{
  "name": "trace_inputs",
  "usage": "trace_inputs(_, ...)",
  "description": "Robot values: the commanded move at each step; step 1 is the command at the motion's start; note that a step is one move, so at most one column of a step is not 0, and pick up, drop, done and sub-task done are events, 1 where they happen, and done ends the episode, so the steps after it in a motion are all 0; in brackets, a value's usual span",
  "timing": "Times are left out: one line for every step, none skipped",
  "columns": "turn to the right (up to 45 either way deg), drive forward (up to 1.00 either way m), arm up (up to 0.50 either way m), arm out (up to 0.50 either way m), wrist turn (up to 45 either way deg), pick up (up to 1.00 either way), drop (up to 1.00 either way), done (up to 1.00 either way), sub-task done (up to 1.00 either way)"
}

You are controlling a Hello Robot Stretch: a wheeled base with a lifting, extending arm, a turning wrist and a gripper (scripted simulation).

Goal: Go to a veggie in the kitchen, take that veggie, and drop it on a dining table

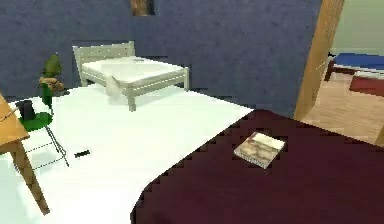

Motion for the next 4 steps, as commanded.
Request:
trace_inputs(-45.0, 0.00, 0.00, 0.00, 0.0, 0.00, 0.00, 0.00, 0.00)
trace_inputs(0.0, 0.85, 0.00, 0.00, 0.0, 0.00, 0.00, 0.00, 0.00)
trace_inputs(33.0, 0.00, 0.00, 0.00, 0.0, 0.00, 0.00, 0.00, 0.00)
trace_inputs(0.0, 0.40, 0.00, 0.00, 0.0, 0.00, 0.00, 0.00, 0.00)
